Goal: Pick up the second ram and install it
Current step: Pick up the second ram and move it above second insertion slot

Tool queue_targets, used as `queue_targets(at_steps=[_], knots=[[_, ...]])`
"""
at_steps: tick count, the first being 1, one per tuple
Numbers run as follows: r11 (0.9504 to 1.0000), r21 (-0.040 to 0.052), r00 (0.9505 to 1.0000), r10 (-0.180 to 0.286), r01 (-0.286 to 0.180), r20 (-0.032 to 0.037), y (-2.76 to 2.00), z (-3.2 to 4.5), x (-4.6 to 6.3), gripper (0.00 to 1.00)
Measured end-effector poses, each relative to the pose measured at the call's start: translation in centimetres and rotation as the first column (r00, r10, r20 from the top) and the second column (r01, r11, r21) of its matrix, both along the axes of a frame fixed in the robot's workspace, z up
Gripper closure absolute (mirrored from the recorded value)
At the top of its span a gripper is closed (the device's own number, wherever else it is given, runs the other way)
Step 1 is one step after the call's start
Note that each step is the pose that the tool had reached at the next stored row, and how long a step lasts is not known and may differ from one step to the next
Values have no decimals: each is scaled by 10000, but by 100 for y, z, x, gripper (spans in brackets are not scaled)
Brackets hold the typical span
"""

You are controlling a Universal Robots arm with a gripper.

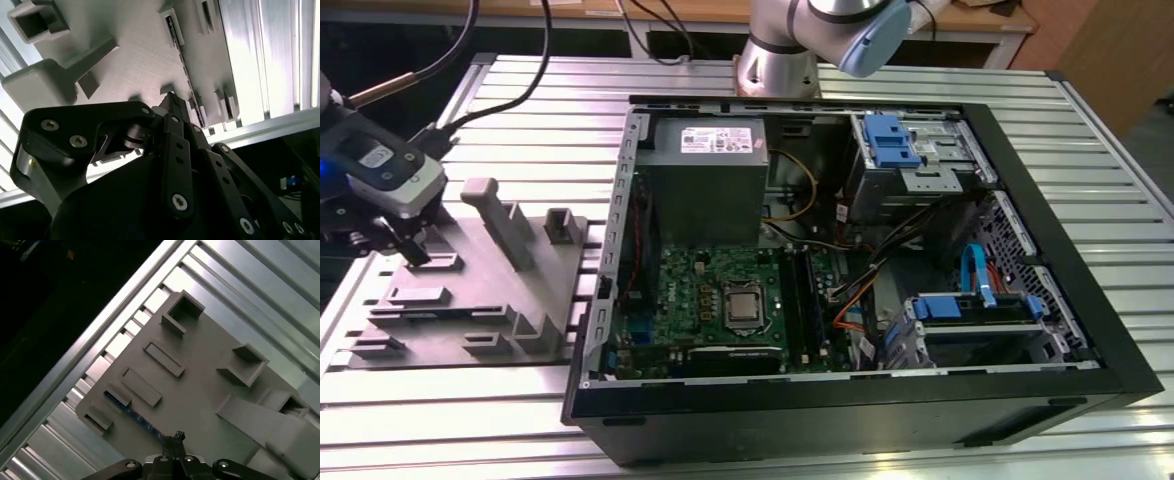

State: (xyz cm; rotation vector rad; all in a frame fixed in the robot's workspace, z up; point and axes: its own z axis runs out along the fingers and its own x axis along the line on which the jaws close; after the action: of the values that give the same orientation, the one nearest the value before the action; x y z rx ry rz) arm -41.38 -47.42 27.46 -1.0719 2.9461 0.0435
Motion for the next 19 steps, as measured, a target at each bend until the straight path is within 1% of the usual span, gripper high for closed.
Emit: queue_targets(at_steps=[2,4,7,9,12,14,17,19], knots=[[9995,-20,9995,324,-324,-11,0,-10,-1,90],[9979,-29,9979,652,-652,-23,1,-20,-1,90],[9933,-31,9933,1158,-1158,-31,1,-38,-1,90],[9889,-31,9889,1488,-1488,-35,1,-49,0,90],[9801,-30,9801,1984,-1984,-39,1,-67,-1,90],[9729,-30,9729,2312,-2312,-39,0,-80,0,90],[9605,-30,9605,2782,-2782,-40,0,-99,0,90],[9510,-30,9510,3093,-3093,-39,1,-114,0,90]])
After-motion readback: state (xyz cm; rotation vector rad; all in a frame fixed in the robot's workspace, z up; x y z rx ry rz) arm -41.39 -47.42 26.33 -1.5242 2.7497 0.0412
